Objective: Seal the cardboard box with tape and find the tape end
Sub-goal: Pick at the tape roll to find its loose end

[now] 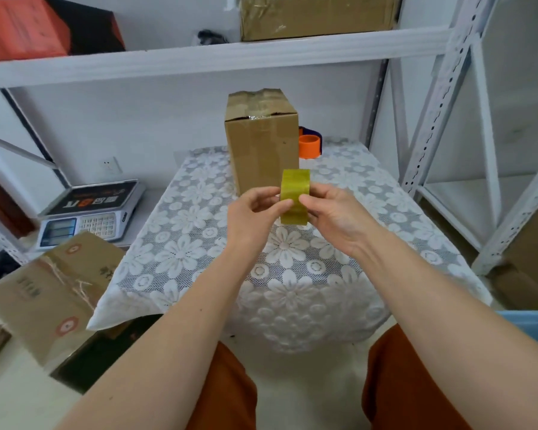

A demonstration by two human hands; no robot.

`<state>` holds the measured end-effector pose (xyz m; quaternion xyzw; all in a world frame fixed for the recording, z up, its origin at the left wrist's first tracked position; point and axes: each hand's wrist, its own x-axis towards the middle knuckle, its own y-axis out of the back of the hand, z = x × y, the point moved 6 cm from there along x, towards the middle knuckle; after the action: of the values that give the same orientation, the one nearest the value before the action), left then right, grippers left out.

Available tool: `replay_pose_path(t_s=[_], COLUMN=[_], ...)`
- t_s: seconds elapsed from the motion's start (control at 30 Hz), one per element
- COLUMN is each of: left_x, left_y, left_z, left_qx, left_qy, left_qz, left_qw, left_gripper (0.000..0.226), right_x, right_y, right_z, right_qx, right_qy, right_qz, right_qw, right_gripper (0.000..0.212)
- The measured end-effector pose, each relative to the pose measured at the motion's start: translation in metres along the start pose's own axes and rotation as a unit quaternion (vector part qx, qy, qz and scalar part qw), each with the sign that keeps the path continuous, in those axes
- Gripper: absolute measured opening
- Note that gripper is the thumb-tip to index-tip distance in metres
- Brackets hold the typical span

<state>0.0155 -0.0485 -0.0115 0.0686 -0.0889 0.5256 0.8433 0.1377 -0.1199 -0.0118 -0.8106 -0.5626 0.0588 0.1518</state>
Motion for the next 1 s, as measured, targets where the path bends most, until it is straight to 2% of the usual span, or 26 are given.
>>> replay_pose_path(t_s=[0.2, 0.3, 0.43, 0.57, 0.7, 1.0], left_x=[0.010, 0.010, 0.011, 0.012, 0.016, 0.017], left_y=[0.002, 0.003, 0.002, 0.004, -0.001, -0.001], left_z=[-0.024, -0.037, -0.038, -0.041, -0.039, -0.043], left_qx=[-0.049, -0.059, -0.082, -0.063, -0.089, -0.091], left_qy=[0.056, 0.098, 0.111, 0.112, 0.103, 0.127], left_qz=[-0.029, -0.028, -0.065, -0.070, -0.090, -0.074], left_qw=[0.997, 0.993, 0.988, 0.989, 0.987, 0.985], left_gripper=[0.018, 0.021, 0.024, 0.004, 0.011, 0.023], right_x=[0.008, 0.009, 0.012, 0.015, 0.014, 0.007], right_y=[0.004, 0.008, 0.011, 0.009, 0.012, 0.004], right_z=[0.021, 0.033, 0.031, 0.030, 0.027, 0.011], right_qx=[-0.069, -0.073, -0.110, -0.112, -0.126, -0.263], right_qy=[0.019, 0.004, 0.002, 0.019, 0.047, 0.117], right_qz=[-0.009, -0.014, -0.028, 0.008, 0.085, 0.067], right_qw=[0.997, 0.997, 0.993, 0.993, 0.987, 0.955], right_gripper=[0.030, 0.030, 0.032, 0.021, 0.020, 0.010])
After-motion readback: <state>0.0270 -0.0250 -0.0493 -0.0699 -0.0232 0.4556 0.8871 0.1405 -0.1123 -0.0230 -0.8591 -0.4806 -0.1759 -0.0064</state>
